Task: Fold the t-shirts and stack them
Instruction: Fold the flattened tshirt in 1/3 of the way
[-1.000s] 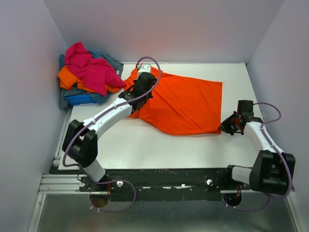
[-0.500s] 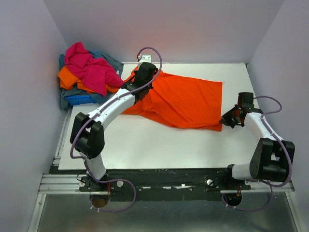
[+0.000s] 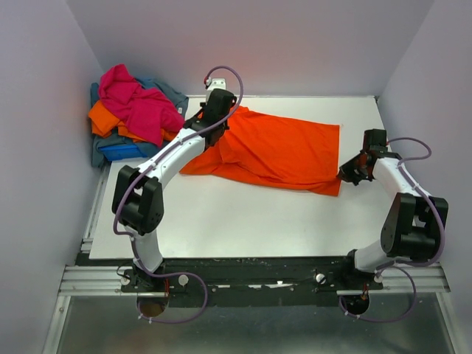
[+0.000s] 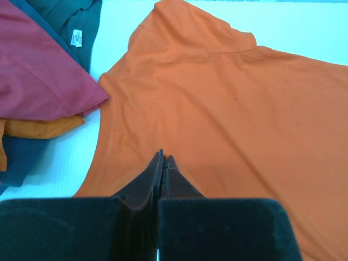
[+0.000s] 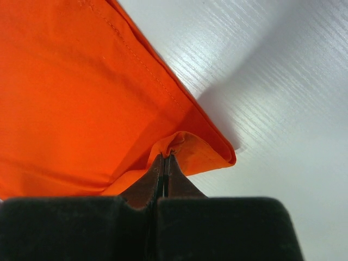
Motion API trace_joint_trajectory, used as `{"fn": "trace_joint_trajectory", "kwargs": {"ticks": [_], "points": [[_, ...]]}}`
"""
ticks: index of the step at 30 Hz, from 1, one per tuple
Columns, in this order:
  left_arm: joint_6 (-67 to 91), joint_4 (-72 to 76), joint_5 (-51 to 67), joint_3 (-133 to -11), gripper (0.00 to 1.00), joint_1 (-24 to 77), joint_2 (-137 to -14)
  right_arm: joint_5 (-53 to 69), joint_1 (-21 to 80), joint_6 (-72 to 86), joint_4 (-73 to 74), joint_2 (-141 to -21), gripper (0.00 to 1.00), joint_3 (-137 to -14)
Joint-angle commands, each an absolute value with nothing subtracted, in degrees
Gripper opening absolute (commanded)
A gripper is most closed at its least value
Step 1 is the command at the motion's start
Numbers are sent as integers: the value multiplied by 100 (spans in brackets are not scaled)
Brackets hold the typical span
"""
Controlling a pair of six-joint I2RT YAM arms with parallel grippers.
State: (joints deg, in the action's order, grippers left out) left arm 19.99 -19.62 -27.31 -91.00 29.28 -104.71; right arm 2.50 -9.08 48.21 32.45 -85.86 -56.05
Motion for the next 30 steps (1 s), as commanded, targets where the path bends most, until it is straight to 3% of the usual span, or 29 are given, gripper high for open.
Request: {"fn": "trace_joint_trajectory", "kwargs": {"ticks": [1,30], "points": [[1942,-2013,-2681,-9325,0,2769,-10512,26,-923,4922,3401,-8780,1,-5809],[1863,-2048,-2584,-9026,0,2136,-10072,413,-914,4922,3542,-9466,1,-6600]]}}
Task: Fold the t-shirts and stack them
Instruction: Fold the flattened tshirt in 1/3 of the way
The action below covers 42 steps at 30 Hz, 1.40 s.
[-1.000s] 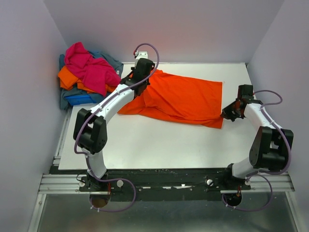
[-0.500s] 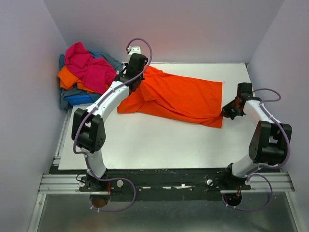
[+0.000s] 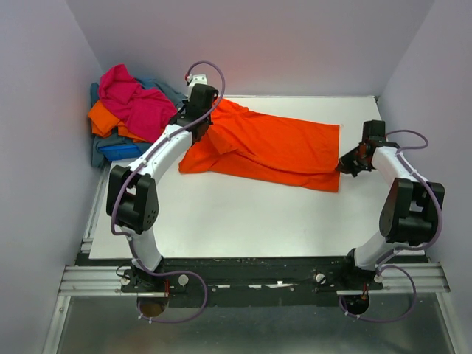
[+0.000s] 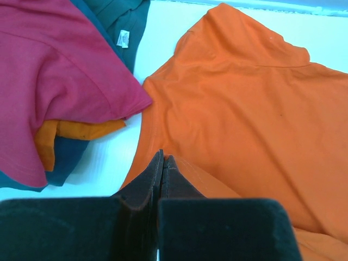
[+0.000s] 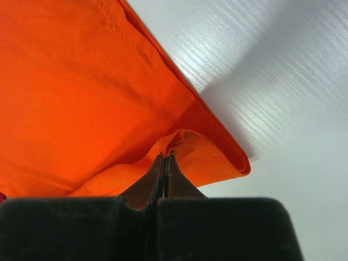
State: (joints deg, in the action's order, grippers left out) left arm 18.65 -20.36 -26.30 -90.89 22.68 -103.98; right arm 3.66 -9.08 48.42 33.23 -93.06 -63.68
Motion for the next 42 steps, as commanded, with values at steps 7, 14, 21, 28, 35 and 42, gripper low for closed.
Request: {"fn": "trace_joint_trajectory", "kwargs": {"ticks": [7,14,21,28,35,42], "points": [[1837,-2118,-2365,-9254,0,2004,-10178,316,-923,4896,3665,-9615,1,-6873],[1775,-2347,-2329,-9641,0,1942,-10450,404,-923,4904,3700,-9817,1,-7093],[1609,-2540,-2232,-10194,0,1925,-10775,431,-923,4913,3683,-9949,1,-7216],[1494,-2672,-2162,-10415,0,1925,-11056,431,-923,4931,3683,-10002,1,-7312],[1459,-2672,-1996,-10599,0,1925,-11355,475,-914,4957,3665,-10107,1,-7330],[1485,-2900,-1846,-11389,0,1925,-11908,466,-914,4957,3630,-10186,1,-7348]]}}
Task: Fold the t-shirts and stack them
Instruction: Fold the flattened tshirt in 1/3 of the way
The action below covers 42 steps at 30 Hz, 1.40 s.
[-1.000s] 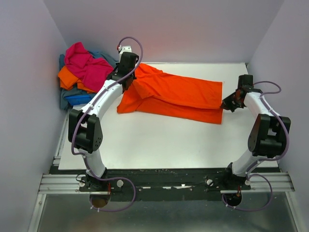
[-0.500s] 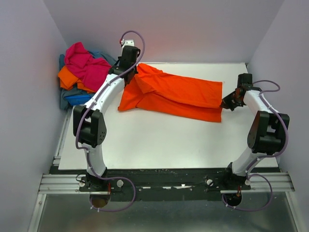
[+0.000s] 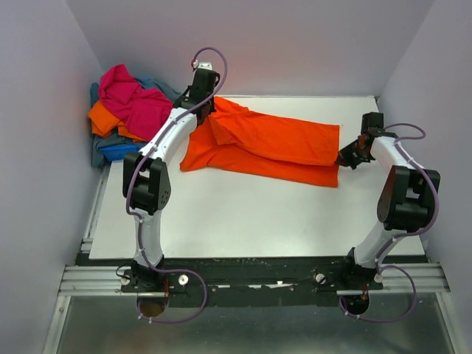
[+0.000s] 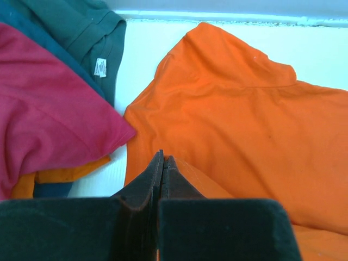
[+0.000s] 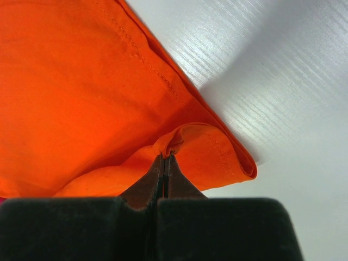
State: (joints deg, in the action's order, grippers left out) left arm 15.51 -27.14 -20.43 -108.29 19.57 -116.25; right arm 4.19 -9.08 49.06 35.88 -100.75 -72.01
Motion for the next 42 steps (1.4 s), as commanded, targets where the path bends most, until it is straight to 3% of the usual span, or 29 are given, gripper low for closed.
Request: {"fn": "trace_joint_trajectory", "kwargs": {"ticks": [1,36,38,40,42], "points": [[1485,-2944,-1793,-11521,0,1934,-11987,457,-905,4966,3630,-10204,1,-7348],[1336,-2724,-1134,-12999,0,2259,-13464,369,-870,4931,3630,-10626,1,-7611],[1353,-2733,-1116,-13017,0,2276,-13552,535,-870,4782,3507,-10600,6,-7576],[1380,-2733,-1090,-12999,2,2285,-13596,728,-870,4668,3149,-10416,22,-7314],[1432,-2777,-1107,-12982,28,2276,-13632,800,-870,4710,2682,-10065,42,-6805]]}}
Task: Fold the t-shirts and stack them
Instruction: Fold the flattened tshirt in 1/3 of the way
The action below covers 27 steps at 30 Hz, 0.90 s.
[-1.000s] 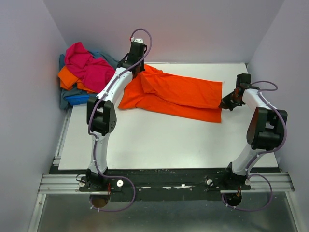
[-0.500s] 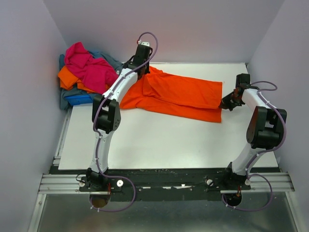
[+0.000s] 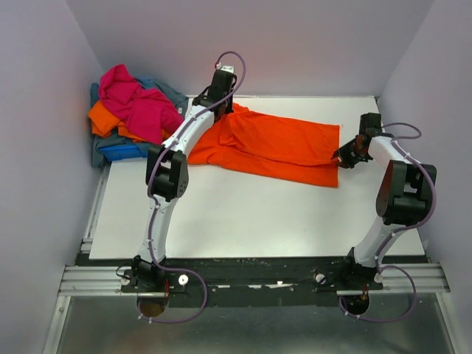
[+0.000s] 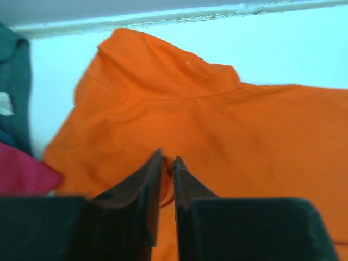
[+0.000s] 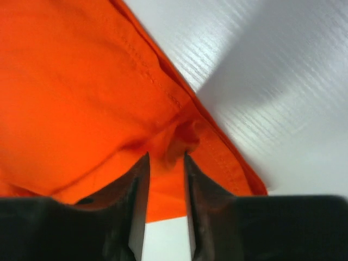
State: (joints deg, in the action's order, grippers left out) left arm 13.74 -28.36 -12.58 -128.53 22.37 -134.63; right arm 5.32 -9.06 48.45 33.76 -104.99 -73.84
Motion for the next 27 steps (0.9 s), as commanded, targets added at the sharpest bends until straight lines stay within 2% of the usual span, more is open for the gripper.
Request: {"fn": "trace_joint_trajectory", "kwargs": {"ticks": [1,4,6,7,8,12,17,22,27], "points": [[1459,-2795,-1125,-12981,37,2276,-13632,774,-879,4737,2550,-9863,46,-6646],[1503,-2830,-1160,-12973,57,2276,-13509,633,-879,4720,2487,-9362,48,-6259],[1477,-2874,-1230,-12964,65,2276,-13325,510,-870,4685,2513,-9072,49,-6030],[1450,-2918,-1283,-12929,69,2276,-13229,440,-870,4650,2540,-8914,53,-5907],[1424,-2944,-1344,-12859,70,2276,-13088,474,-861,4615,2505,-8782,54,-5793],[1502,-2883,-1432,-12070,73,2276,-12325,563,-844,4675,2400,-8324,53,-5117],[2222,-2550,-1582,-10244,73,2268,-11085,650,-853,4790,2023,-8156,52,-4457],[2864,-1837,-1477,-8204,72,2276,-9811,668,-852,4852,1846,-8533,52,-4421],[3164,-1732,-1450,-7113,69,2276,-9010,264,-852,4851,1925,-8841,50,-4684]]}}
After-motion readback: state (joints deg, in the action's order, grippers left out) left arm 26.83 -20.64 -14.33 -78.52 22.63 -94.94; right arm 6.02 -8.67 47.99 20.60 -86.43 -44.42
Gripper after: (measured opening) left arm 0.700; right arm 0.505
